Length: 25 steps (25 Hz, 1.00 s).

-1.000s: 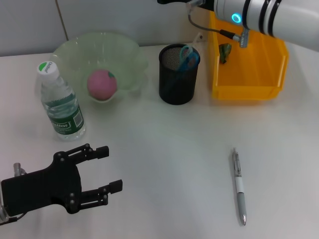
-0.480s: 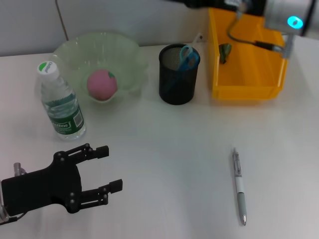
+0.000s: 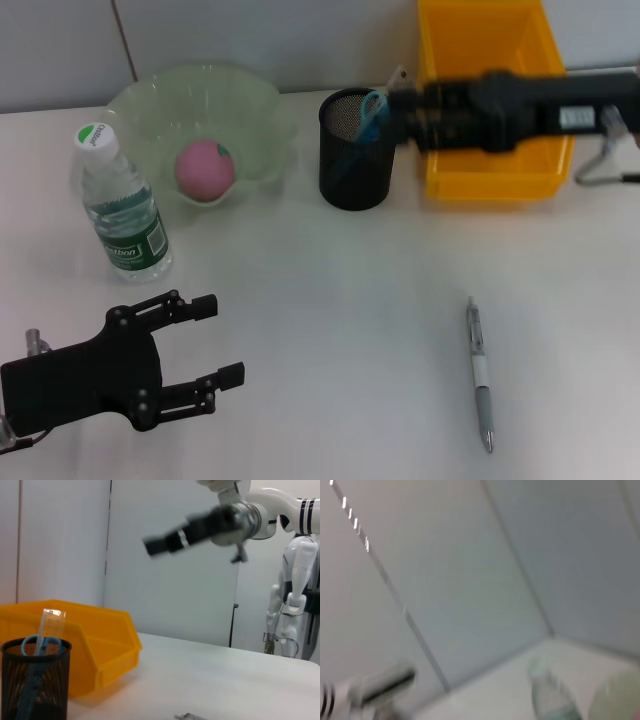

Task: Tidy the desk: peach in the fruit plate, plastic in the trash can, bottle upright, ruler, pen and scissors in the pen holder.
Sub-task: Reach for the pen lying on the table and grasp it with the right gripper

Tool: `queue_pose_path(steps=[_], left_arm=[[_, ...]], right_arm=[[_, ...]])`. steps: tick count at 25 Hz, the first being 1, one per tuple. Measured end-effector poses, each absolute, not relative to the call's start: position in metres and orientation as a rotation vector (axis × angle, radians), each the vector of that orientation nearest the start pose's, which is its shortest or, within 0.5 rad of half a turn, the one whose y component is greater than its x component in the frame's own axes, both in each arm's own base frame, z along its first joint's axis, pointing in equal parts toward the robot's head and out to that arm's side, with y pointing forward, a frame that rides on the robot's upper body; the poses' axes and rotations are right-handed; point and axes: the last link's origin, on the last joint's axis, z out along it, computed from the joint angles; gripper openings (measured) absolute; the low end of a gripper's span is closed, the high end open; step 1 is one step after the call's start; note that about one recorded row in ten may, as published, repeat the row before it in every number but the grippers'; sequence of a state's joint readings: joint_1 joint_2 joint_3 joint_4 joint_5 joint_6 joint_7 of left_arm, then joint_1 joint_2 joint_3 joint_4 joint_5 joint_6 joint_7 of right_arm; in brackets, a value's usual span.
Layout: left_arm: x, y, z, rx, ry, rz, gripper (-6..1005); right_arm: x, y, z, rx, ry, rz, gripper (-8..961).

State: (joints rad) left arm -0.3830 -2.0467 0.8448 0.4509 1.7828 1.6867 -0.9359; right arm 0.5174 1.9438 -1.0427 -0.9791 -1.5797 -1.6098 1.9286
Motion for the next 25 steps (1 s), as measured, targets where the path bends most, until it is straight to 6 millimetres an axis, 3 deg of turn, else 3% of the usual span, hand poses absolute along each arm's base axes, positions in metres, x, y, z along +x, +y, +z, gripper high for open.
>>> queue_pose_path(steps=[4,12,14,18,19,25], left_arm=[[-0.288,0.262,-0.020,-2.746,-0.338,-0.919,800],[-0.287,0.264,-0.017,-2.746,-0.350,-0.919,800],[-0.286,0.265,-0.017,-2.745,-0.350,-0.919,800],[-0.285,0.266,-0.017,-2.744,-0.352,-0.918,800],[-0.284,0.268,-0.017,-2.743,-0.349,-0.916,800],[-0.282,0.271,-0.015,-2.744,-0.339,-0.910,800]], right_arm=[[0.201,0.337,0.062,-2.945,0.757,0.625,676],[0.222,0.327,0.054,-2.955,0.887,0.244,675],[0.220,0.332,0.053,-2.882,1.030,0.059,675],[0.212,0.337,0.051,-2.781,1.201,-0.104,674],[0.205,0.341,0.049,-2.704,1.332,-0.192,674],[0.189,0.348,0.038,-2.553,1.527,-0.366,669]])
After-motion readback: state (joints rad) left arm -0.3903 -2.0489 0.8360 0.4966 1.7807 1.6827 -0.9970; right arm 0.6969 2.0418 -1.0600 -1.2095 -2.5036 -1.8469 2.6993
